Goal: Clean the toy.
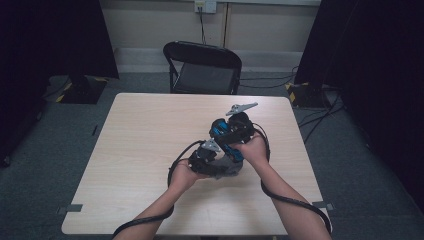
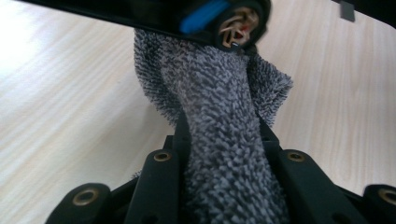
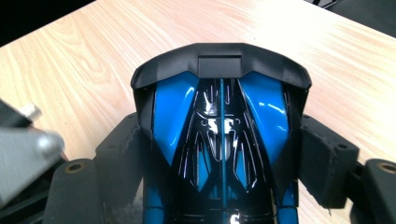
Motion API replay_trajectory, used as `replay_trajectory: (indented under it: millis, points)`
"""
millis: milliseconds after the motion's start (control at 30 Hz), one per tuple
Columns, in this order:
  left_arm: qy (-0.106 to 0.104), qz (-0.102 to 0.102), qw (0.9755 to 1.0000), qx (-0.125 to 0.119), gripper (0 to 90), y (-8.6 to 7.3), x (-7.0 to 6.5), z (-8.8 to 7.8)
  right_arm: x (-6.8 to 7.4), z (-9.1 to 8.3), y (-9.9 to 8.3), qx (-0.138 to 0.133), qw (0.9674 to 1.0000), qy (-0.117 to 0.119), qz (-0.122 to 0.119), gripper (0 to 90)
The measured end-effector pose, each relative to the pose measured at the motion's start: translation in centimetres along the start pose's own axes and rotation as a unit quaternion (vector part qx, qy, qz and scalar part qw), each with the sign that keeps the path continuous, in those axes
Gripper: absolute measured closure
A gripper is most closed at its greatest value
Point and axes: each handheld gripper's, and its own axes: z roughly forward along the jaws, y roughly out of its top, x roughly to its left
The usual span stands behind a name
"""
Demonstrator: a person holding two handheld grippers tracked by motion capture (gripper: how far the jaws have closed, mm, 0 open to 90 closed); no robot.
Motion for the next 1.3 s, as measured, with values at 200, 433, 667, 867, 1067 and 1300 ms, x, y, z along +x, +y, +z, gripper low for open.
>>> replay_trajectory:
  millis: [200, 433, 667, 867, 1067, 1300]
  points:
    - [-0.011, 0.010, 0.9999, 0.007, 70.7, -0.2, -0.7, 0.5, -0.2, 0.0, 0.2, -0.002, 1.0000, 0.000, 0.002, 26.0]
    - [-0.006, 0.020, 0.9996, 0.020, 70.7, -0.5, -0.6, -0.4, -0.5, -0.4, 0.2, -0.005, 1.0000, -0.004, 0.006, 26.0]
    - [0.037, -0.007, 0.9992, 0.011, 70.6, -1.3, 1.9, -3.2, -0.7, -0.9, -0.1, -0.007, 1.0000, -0.003, 0.003, 26.0]
    - [0.067, -0.023, 0.9975, 0.001, 70.6, -1.2, 3.7, -5.0, -0.4, -1.0, -0.4, -0.006, 1.0000, -0.002, -0.003, 26.0]
    - [0.090, -0.047, 0.9946, -0.022, 70.5, -0.9, 5.4, -6.4, -0.1, -0.9, -0.6, -0.005, 1.0000, 0.002, -0.007, 26.0]
    - [0.105, -0.063, 0.9920, -0.032, 70.5, -0.7, 6.6, -7.0, 0.1, -0.8, -1.1, 0.000, 0.9999, 0.007, -0.010, 26.0]
